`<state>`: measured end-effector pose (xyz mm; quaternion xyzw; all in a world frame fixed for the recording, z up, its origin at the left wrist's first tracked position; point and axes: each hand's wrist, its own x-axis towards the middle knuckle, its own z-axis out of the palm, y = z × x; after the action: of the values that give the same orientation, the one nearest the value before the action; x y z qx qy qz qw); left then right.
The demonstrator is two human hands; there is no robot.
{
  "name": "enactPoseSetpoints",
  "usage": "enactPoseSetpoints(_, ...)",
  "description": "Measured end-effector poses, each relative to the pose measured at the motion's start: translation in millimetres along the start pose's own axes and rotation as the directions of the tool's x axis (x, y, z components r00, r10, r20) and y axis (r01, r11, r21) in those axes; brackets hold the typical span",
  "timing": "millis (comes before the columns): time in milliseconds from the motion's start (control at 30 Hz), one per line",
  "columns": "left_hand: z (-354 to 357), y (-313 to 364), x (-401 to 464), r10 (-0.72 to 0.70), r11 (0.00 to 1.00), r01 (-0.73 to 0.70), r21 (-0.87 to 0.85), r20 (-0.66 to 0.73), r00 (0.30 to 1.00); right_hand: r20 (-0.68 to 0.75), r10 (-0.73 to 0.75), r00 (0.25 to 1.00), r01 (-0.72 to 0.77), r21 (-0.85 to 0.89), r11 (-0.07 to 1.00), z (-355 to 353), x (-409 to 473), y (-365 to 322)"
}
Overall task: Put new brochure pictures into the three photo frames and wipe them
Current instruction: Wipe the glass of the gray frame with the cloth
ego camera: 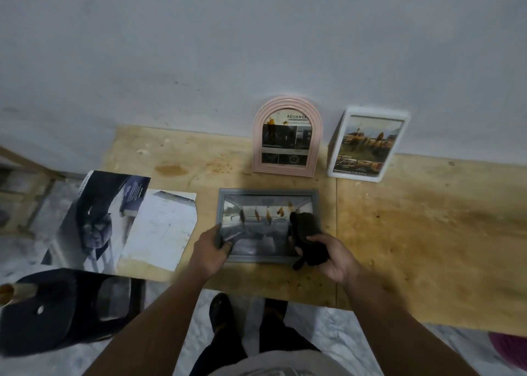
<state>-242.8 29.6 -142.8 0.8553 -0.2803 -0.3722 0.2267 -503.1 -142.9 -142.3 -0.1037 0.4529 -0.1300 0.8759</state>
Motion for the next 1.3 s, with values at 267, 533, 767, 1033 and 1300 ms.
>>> enactPoseSetpoints(267,7,-37,3,0.093,0.945,-0.106,0.309,0.058,0.994,-0.263,-0.016,0.965,-0.067,-0.303,0.951,50,20,30)
enactPoseSetpoints(533,-7,-62,28,0.296,0.837,-0.314,0.449,0.113,0.949,0.308,-0.582,0.752,0.226,-0.951,-0.211,131,97,19)
enactPoseSetpoints(767,10,-92,42,0.479,0.729,-0.440,0.524,0.068,0.875,0.504,-0.343,0.792,0.115,-0.676,-0.728,115,148,60)
enactPoseSetpoints(1033,22,-104,47,0.506,0.705,-0.406,0.582,-0.011,0.863,0.598,-0.401,0.694,0.149,-0.664,-0.732,106,160,70)
enactPoseSetpoints(1300,23,-110,49,0.535,0.697,-0.425,0.577,-0.025,0.844,0.567,-0.207,0.798,0.308,-0.677,-0.668,85,98,106)
